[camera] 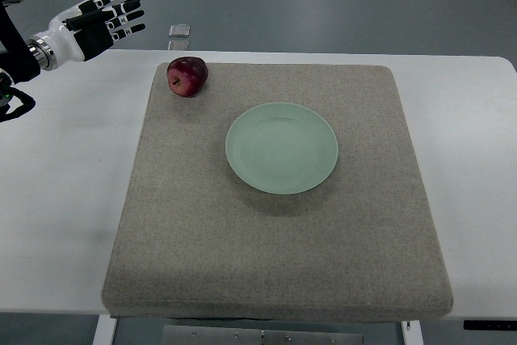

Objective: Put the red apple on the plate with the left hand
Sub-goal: 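Reach the left hand down toward the red apple near the pad's far edge, then close the left hand's fingers around the red apple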

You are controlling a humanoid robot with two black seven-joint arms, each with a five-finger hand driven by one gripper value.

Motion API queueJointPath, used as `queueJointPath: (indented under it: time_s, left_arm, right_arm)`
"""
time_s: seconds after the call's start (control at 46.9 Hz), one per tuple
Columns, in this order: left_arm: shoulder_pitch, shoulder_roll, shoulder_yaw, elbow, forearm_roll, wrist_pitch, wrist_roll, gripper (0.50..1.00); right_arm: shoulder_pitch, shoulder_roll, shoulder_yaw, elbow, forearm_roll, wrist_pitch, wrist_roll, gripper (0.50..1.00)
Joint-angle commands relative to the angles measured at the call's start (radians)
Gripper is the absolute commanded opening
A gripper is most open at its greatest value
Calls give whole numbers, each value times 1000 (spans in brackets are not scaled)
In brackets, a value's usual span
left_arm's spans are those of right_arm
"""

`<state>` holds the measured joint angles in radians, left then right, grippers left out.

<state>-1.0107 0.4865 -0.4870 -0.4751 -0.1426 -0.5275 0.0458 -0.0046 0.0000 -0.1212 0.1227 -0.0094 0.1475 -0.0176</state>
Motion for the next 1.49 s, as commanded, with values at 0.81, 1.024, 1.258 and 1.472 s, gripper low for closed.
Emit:
queueJointPath:
  time_s: [0.81, 1.024, 1.258, 1.472]
  left_arm:
    - [-91, -8, -32, -3, 624, -2, -164, 996]
    - [-161, -23, -22, -8, 995, 4, -169, 996]
    - [-252, -123, 180, -7, 1186, 84, -170, 996]
    - [-289, -232, 511, 26, 1193, 339, -170, 996]
  right_arm:
    - [0, 0, 0, 0, 0, 0, -1, 964]
    - [0, 0, 0, 0, 0, 0, -1, 964]
    - [0, 0, 0, 0, -1, 0, 1, 964]
    - [0, 0, 0, 0, 0, 0, -1, 964]
